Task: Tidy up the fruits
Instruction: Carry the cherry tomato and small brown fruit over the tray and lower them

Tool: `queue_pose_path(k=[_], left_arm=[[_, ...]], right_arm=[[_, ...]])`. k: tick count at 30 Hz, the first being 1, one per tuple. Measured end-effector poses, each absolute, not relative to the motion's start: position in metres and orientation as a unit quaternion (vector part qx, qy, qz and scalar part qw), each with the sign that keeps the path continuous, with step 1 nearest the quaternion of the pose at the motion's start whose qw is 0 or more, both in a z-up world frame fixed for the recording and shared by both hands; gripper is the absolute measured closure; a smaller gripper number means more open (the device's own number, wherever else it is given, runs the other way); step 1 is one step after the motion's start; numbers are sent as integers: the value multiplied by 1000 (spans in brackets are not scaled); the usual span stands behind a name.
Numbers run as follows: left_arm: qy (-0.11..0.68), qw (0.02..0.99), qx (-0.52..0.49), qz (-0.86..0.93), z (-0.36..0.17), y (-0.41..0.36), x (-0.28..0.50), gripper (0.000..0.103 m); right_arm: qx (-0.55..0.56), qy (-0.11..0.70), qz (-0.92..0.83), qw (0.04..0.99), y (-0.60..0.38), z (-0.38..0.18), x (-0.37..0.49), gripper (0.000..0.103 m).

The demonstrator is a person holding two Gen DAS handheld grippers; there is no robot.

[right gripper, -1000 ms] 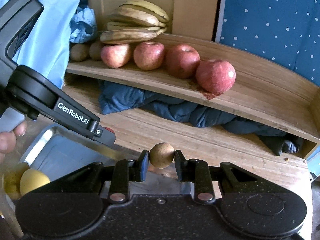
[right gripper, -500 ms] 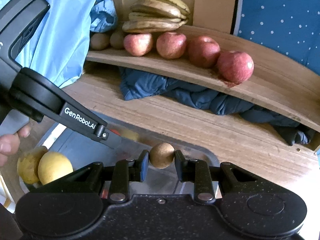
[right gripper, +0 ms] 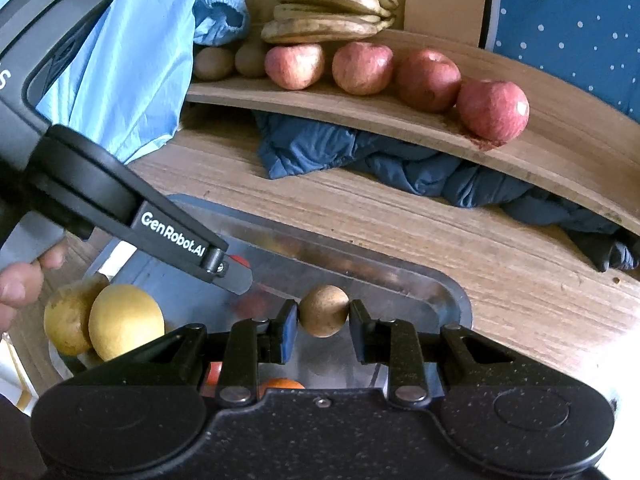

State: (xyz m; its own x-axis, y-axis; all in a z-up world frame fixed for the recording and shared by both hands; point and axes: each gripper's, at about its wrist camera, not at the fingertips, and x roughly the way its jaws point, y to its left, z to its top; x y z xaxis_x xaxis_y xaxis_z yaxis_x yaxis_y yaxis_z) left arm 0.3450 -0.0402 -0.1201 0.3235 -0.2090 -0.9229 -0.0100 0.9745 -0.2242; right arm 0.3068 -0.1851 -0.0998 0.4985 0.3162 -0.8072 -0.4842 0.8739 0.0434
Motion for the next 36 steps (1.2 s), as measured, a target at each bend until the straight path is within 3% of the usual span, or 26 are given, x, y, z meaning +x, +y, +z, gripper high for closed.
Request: queue_pose_path(k=[36], left_arm=[[604, 791, -73, -66, -124, -42, 344, 77]], right_arm=[[-102, 474, 256, 836, -177, -112, 306, 74]])
